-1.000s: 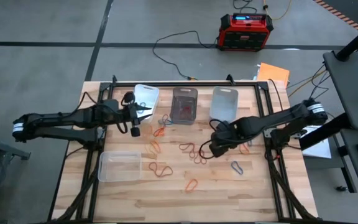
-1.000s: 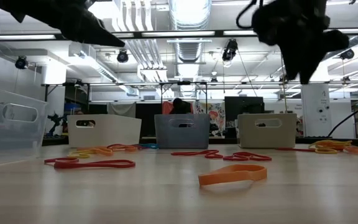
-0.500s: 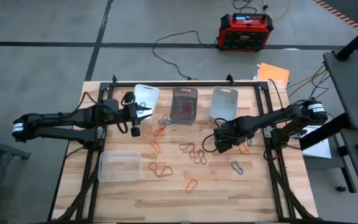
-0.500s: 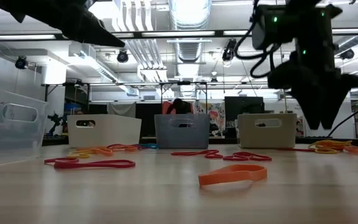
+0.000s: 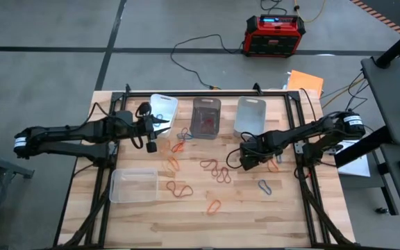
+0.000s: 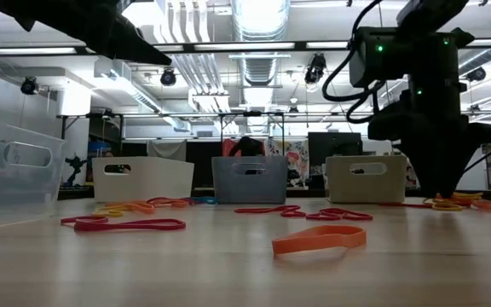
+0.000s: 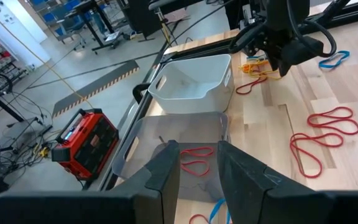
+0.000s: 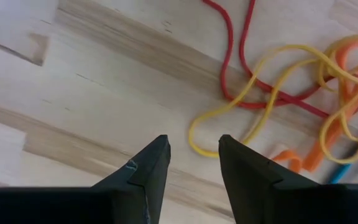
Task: Sort rubber bands into baskets
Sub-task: Put the yellow rubber band into the gray bin
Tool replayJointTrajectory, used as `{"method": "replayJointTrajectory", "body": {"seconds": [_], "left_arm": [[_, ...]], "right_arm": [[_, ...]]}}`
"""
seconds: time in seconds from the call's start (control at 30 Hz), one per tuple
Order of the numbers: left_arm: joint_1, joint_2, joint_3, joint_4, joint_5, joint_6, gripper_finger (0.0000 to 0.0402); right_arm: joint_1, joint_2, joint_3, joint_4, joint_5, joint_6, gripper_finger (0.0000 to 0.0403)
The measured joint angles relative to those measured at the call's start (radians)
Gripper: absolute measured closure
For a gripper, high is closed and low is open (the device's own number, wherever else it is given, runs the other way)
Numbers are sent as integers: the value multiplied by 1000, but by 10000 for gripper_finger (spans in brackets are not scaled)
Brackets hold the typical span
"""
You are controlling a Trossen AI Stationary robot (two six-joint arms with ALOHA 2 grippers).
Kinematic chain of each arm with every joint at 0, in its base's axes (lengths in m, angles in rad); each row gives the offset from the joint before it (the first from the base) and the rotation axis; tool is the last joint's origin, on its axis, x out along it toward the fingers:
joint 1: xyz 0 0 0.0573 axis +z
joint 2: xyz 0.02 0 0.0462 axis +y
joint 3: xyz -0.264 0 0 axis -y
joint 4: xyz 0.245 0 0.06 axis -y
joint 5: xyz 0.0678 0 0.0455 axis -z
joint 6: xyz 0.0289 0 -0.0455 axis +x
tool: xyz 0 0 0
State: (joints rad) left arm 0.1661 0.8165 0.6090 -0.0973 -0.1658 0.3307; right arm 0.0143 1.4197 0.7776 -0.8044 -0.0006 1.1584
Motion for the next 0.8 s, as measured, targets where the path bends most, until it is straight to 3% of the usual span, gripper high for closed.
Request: {"method": "replayJointTrajectory", "body": {"seconds": [0.33, 0.63, 0.8], "left_arm": [[0, 0, -2, 0, 0, -4, 310], [0, 0, -3, 0, 0, -8, 310], [0, 0, -3, 0, 0, -15, 310]], "right_arm": [[0, 99, 2, 35, 0, -32, 297], [0, 107, 1, 51, -4, -49, 386], [0, 95, -1, 55, -3, -54, 394]]}}
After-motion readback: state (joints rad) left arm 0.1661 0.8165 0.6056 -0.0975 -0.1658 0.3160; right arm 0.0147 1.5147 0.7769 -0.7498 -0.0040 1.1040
